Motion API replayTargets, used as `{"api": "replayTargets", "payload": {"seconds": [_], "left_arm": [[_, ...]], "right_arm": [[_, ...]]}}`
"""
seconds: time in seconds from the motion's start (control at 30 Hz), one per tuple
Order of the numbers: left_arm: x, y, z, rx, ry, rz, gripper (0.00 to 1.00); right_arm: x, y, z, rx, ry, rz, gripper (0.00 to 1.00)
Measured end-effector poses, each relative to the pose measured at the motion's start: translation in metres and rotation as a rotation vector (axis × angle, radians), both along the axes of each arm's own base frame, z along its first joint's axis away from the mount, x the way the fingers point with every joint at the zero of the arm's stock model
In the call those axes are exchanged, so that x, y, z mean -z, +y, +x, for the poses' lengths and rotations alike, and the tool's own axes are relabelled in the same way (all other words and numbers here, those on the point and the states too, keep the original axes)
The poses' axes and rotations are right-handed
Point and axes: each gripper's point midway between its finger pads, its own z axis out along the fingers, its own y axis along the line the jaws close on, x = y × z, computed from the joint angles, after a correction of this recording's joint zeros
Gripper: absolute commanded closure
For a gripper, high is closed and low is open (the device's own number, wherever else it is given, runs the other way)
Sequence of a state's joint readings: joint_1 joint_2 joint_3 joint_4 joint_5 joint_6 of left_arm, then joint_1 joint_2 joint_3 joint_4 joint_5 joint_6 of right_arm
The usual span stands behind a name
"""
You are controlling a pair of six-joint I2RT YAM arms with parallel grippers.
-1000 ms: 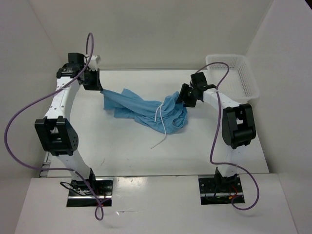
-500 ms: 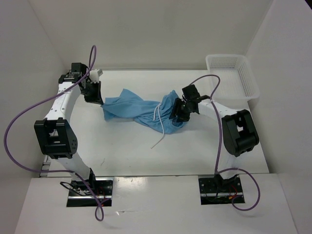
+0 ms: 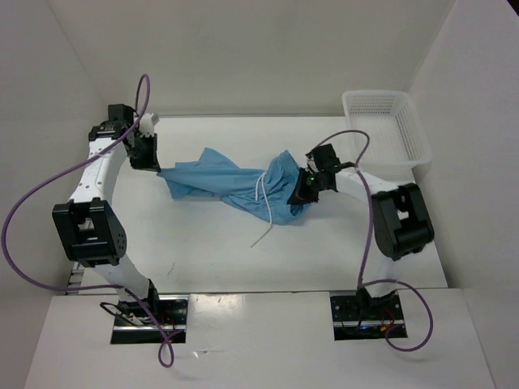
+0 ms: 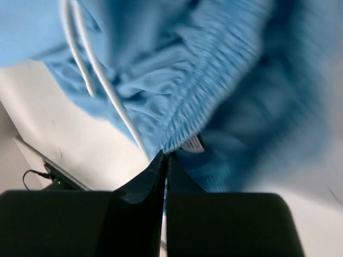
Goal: Fold and stack the shorts
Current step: Flatten the shorts out
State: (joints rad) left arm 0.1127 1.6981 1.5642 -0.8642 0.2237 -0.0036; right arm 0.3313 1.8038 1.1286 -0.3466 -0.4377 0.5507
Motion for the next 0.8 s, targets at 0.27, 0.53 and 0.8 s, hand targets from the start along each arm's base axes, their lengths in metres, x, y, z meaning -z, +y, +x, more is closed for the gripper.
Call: {"api": "replayTargets", "payload": {"seconds": [0.27, 0.53, 0.8], "left_arm": [[-0.007, 0.057, -0.007, -0.152, -0.012, 0.060, 1.00], [-0.006, 0.041, -0.028, -0.121, 0.022, 0.023, 1.00], [0.000, 0.033, -0.035, -0.104, 0.053, -0.013, 1.00]], "right_arm": [[-0.062, -0.076, -0.050, 0.113, -0.065, -0.048, 0.96], [-0.034, -0.095, -0.090, 0.068, 0.129, -0.149, 0.34], [-0.072, -0.071, -0.020, -0.003, -0.082, -0.133, 0.31]]}}
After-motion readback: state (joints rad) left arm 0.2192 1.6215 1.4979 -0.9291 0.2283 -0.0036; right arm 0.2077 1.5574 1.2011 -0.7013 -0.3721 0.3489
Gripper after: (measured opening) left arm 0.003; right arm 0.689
